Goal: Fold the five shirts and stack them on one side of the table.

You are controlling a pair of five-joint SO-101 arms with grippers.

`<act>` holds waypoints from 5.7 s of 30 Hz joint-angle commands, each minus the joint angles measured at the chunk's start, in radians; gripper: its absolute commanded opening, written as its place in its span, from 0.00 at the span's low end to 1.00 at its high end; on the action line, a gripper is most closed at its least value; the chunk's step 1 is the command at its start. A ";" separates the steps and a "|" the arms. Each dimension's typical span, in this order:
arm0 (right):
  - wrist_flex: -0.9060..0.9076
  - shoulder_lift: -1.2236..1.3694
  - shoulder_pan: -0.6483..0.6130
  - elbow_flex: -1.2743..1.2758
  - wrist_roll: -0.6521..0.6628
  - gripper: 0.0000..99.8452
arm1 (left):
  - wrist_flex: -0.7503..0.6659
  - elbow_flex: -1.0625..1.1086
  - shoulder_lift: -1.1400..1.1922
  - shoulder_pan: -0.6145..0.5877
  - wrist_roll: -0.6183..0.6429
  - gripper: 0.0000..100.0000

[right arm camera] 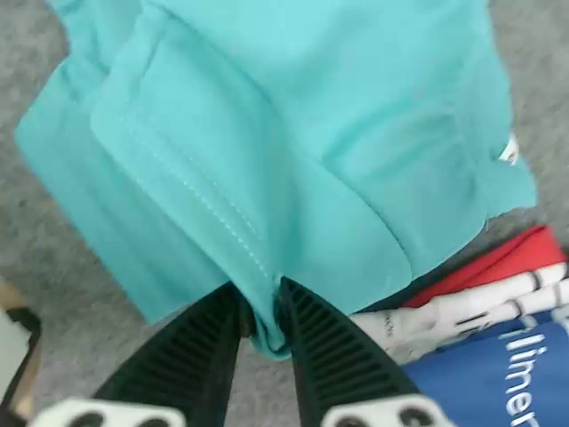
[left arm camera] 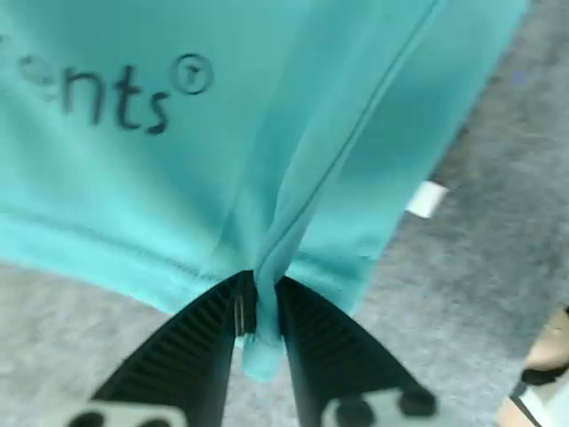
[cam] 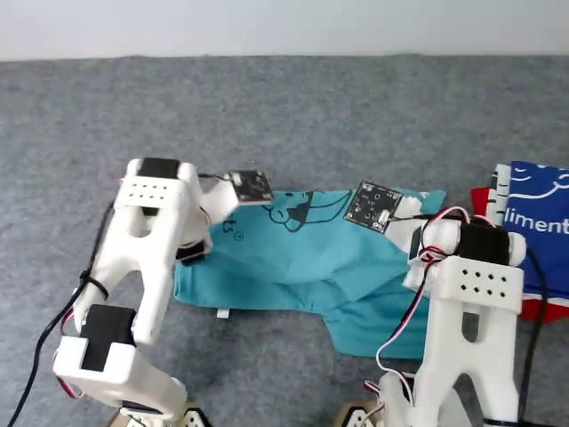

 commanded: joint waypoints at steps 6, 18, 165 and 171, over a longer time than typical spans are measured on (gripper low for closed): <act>0.065 -0.038 0.062 -0.011 -0.005 0.01 | 0.008 0.039 -0.049 0.021 -0.011 0.02; 0.163 -0.038 0.065 -0.012 0.021 0.02 | 0.011 0.041 -0.060 0.012 -0.011 0.03; 0.012 -0.113 0.275 -0.051 -0.476 0.01 | 0.077 -0.432 0.124 0.496 0.661 0.08; 0.012 -0.397 0.271 -0.054 -0.540 0.01 | 0.069 -0.490 0.276 0.660 0.729 0.12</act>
